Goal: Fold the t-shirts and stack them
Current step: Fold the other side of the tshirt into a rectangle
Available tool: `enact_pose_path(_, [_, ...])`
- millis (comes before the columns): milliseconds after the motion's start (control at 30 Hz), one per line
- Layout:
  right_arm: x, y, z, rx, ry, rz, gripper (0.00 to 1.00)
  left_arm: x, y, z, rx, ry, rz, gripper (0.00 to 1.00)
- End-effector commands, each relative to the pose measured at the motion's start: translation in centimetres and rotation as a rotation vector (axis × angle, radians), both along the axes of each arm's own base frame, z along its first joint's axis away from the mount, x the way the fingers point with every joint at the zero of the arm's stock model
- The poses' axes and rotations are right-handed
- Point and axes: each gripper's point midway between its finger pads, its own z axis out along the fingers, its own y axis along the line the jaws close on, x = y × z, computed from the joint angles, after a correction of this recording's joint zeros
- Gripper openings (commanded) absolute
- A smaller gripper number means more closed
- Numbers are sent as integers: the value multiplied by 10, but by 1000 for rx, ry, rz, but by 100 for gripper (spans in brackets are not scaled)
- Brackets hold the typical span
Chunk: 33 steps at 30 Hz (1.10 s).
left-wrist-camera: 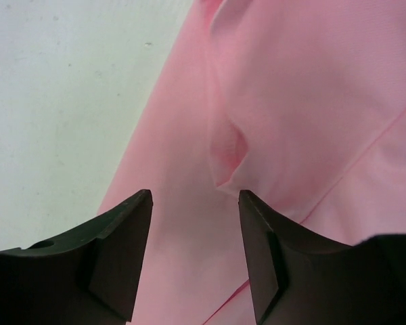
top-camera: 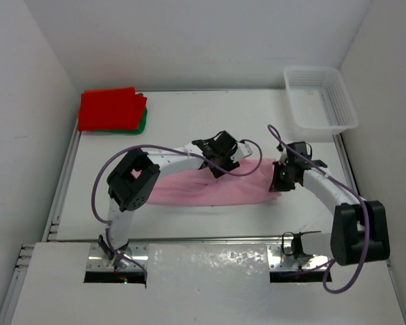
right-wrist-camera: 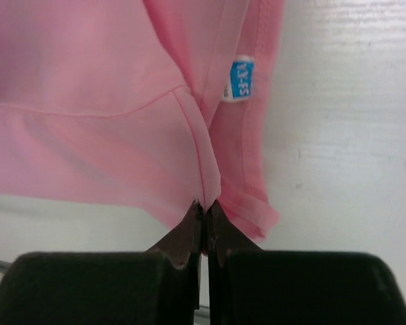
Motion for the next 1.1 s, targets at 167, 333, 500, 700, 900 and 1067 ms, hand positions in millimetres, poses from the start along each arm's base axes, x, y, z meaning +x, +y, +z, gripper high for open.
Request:
enact_pose_path(167, [-47,2,7,33,76,0,3,24,55,73,-78,-19,159,58])
enact_pose_path(333, [-73,6,7,61,137,12,6,27,130,69,-32,32,310,58])
enact_pose_path(500, [-103,1,-3,41,233,6,9,22,204,62,35,47,459,58])
enact_pose_path(700, [-91,1,8,37,196,11,48,29,276,54,28,59,613,58])
enact_pose_path(900, [-22,-16,51,4,-12,-124,56,51,303,50,-3,40,702,61])
enact_pose_path(1067, [8,-28,31,-35,13,-199,56,55,317,24,9,80,740,62])
